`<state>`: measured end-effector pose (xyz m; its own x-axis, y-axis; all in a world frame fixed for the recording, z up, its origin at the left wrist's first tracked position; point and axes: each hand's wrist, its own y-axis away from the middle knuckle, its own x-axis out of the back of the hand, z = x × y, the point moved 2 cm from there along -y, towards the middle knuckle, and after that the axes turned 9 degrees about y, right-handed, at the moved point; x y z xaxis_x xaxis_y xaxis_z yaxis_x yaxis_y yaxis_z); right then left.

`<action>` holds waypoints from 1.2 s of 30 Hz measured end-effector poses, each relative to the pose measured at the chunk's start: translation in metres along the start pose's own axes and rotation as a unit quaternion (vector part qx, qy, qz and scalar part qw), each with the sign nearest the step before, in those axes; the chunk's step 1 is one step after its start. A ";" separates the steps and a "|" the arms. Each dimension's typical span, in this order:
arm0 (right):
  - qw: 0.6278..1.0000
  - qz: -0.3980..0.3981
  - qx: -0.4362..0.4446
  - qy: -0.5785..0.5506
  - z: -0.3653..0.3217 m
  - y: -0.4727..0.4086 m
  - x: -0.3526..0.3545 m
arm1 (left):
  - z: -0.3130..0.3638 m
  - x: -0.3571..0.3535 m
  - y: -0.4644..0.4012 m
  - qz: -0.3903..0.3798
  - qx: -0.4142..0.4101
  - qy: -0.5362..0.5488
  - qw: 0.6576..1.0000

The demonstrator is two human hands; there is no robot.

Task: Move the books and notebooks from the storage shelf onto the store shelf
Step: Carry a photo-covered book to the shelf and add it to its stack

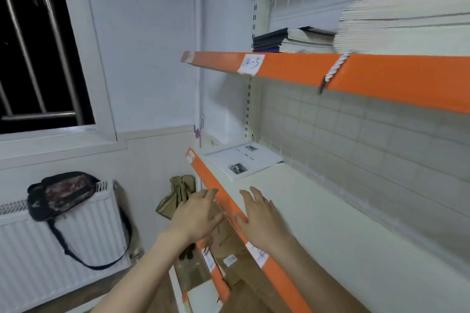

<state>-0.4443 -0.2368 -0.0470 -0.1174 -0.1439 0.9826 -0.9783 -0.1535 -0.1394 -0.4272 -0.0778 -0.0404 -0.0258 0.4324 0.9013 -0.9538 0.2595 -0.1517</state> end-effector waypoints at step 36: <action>0.962 -0.012 -0.271 0.019 0.037 -0.265 -0.070 | -0.109 -0.036 -0.354 -0.127 -0.047 -0.031 0.990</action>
<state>-0.1704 -0.2219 -0.0831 -0.0897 -0.1095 0.9899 -0.9249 0.3779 -0.0420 -0.0564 -0.0914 -0.0632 0.1907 0.2898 0.9379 -0.8999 0.4334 0.0490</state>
